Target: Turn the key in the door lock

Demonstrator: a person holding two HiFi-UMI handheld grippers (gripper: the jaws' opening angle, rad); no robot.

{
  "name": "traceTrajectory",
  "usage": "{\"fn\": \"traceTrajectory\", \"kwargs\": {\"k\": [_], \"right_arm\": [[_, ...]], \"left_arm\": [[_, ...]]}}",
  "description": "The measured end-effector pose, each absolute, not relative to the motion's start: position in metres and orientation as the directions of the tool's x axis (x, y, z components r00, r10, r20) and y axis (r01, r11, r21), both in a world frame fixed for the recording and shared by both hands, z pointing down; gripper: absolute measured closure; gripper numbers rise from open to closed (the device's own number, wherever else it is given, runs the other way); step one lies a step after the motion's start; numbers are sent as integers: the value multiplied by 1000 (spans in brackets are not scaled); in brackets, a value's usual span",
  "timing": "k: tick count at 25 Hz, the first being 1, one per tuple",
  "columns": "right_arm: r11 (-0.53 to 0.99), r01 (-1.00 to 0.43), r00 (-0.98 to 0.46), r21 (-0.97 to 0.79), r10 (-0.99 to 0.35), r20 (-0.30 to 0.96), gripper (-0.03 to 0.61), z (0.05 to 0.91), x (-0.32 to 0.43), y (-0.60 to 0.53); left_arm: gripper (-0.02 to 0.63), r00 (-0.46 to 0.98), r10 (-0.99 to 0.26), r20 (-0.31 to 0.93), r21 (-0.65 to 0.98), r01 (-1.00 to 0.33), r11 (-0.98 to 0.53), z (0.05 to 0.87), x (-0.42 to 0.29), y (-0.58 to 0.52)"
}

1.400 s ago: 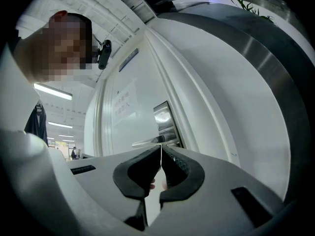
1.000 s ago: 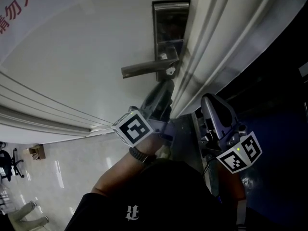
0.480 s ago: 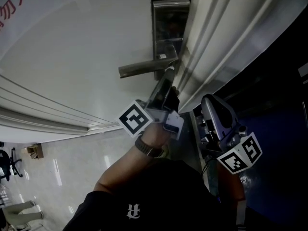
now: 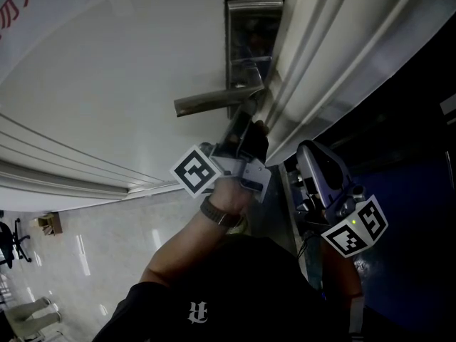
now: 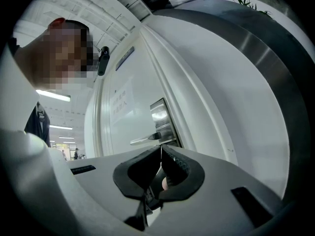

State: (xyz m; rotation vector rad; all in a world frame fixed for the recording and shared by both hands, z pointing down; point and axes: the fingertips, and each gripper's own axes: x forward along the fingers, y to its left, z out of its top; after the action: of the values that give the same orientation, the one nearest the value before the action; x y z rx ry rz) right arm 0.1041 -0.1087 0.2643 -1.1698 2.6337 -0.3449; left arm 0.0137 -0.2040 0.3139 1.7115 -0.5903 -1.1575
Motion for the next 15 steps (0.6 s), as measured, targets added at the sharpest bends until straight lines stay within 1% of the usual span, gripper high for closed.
{"fn": "traceTrajectory", "kwargs": {"k": [5,7,9,10,15], "right_arm": [[655,-682,-657,-325,-744,-122,563,264,103,-110],[657,-677,-660,-332,-741,-122,563,264,102,-111],[659,-674,-663,-335,-739,-121,562,265,101,-112],[659,-673,-663,-335,-739,-121,562,265,101,-112],[660,-670,-664,-339,-738,-124,563,265,100,-111]], "left_arm": [[538,445,-776,-447,889,124,-440,313,16,-204],[538,450,-770,-453,888,149,-436,315,17,-204],[551,453,-767,-454,890,184,-417,316,17,-204],[556,462,-768,-444,894,180,-409,316,17,-204],[555,547,-769,-330,919,-1,-395,313,18,-204]]}}
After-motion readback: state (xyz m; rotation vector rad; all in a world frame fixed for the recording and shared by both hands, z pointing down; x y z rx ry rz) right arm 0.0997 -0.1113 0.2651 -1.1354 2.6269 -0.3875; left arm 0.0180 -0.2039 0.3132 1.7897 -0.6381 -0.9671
